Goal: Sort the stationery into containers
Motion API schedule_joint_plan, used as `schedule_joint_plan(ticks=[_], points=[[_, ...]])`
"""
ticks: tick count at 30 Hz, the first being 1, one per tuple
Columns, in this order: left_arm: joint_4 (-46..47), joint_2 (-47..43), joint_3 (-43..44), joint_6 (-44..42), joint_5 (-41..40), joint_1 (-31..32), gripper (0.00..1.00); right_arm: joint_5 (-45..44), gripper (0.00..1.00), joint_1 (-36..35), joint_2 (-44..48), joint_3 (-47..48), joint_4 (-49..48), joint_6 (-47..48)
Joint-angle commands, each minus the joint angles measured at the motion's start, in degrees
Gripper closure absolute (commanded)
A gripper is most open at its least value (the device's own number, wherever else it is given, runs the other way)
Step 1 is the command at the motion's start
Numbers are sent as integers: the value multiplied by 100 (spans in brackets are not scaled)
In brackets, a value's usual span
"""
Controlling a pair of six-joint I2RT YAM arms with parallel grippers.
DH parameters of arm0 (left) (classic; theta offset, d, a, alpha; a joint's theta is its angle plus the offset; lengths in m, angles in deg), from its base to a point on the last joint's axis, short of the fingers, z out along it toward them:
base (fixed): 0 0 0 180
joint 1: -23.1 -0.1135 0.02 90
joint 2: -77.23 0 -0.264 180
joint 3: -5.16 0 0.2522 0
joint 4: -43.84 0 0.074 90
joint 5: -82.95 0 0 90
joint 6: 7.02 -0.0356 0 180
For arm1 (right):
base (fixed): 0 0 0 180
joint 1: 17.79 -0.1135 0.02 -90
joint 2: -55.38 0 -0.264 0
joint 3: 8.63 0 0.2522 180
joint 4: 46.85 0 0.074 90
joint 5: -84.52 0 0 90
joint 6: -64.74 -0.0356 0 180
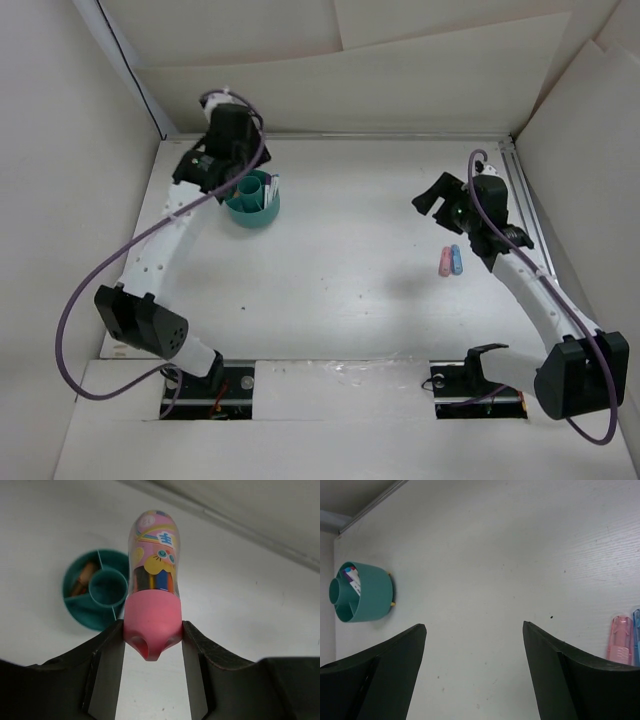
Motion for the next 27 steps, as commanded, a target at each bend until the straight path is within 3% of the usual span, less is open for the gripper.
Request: schedule_joint_plan(ticks=[1,2,6,10,17,27], points=[[-989,431,1132,-364,843,-643,98,142,16,25,150,11,-381,28],[-1452,644,1710,-531,1053,-776,98,142,16,25,203,11,-381,28],[-1976,1296,2347,-664,1317,-1146,100,80,16,25,335,-42,-381,28],[-2089,1420,2243,-717,1934,-1349,100,80,16,25,335,-104,-381,28],[-2231,1315,1840,-769,2233,-1525,100,133,16,25,388,-104,-381,28],[-2231,998,1355,-875,2093,-1639,100,133,16,-28,388,-104,-381,28]])
